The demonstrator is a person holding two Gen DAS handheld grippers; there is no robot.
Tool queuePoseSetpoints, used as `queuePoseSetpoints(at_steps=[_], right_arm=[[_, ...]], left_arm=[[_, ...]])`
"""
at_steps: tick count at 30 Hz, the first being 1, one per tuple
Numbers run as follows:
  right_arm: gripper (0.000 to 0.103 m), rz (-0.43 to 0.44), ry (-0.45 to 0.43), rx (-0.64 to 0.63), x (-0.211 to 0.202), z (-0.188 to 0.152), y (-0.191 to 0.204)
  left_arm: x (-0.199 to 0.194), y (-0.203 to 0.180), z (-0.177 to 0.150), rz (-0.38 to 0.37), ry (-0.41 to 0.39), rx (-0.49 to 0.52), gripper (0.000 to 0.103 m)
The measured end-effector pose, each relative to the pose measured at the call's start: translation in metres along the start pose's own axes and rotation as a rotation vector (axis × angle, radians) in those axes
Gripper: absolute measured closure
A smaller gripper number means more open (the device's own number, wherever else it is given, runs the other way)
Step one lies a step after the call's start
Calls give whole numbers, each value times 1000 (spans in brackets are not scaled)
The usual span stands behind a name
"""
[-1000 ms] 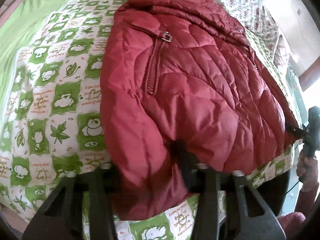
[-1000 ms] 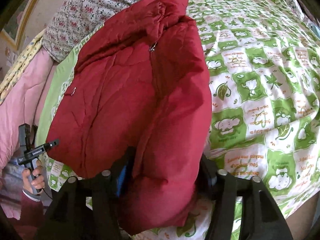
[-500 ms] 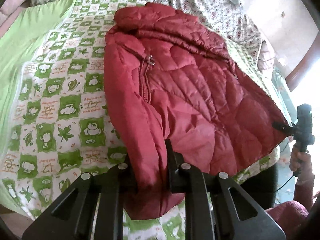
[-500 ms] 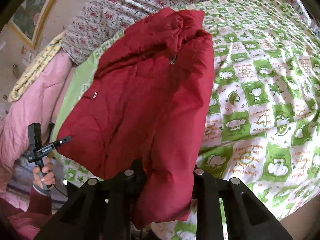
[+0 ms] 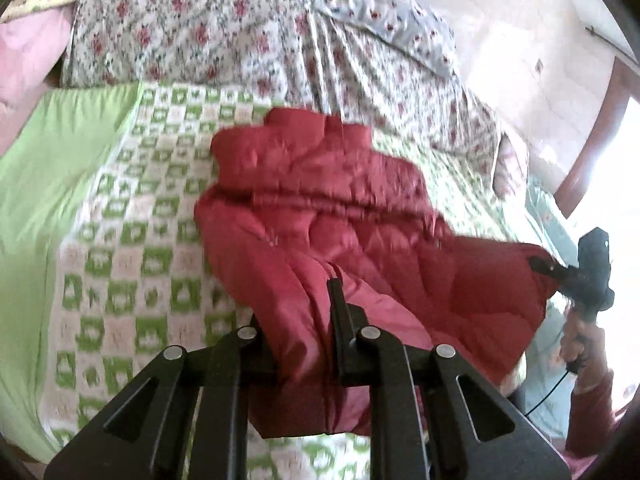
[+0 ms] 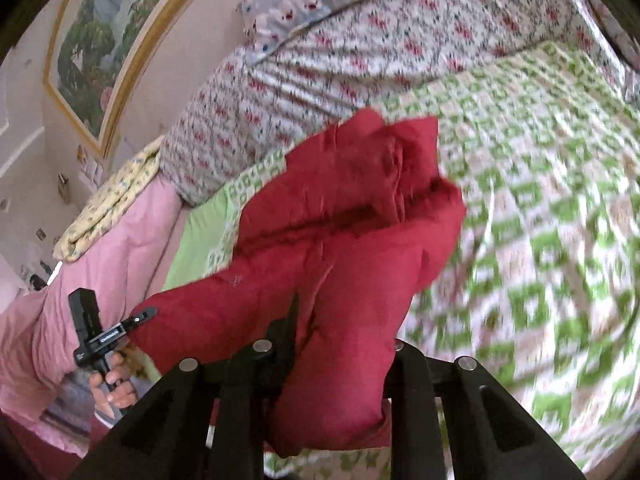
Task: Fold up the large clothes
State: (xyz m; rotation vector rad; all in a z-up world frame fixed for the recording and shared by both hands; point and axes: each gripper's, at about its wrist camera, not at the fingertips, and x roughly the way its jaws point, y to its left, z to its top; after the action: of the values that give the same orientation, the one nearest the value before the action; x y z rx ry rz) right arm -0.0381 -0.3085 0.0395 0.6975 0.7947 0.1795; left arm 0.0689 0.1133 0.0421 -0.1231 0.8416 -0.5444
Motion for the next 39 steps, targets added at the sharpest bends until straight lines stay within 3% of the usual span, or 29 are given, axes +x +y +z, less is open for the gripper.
queuePoseSetpoints(at_steps=[8, 14, 28, 39], right_arm=[[83, 6, -106, 31, 21, 59, -2], [83, -11, -146, 42, 45, 99, -6], [81, -55, -168, 159, 118, 168, -45], [76, -144, -141, 224, 202, 207, -86]], left_arm=[[20, 9, 64, 28, -79, -62, 88], [43, 13, 102, 48, -92, -83, 88], [126, 36, 177, 107, -47, -155, 88], [225, 78, 212, 148, 16, -272, 88]])
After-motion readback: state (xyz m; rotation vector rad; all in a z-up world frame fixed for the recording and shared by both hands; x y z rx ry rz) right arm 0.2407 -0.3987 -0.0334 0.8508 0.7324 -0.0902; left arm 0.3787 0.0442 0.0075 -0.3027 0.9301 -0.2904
